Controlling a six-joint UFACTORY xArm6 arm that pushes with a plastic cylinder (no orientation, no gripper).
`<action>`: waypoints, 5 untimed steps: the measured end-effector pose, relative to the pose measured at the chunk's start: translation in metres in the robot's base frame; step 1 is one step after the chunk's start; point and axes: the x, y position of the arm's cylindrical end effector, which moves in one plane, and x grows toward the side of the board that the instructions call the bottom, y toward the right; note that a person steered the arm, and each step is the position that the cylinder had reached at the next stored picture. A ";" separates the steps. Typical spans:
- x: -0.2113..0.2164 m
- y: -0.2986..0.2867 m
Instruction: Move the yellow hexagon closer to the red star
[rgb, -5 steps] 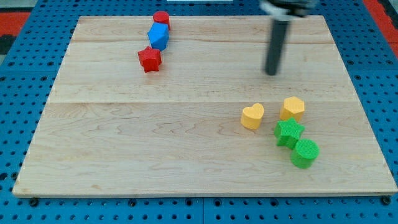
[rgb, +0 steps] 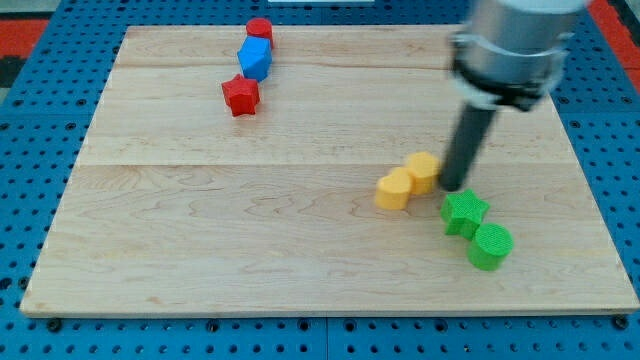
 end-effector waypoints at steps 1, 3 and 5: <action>-0.032 -0.146; -0.026 -0.098; -0.071 -0.126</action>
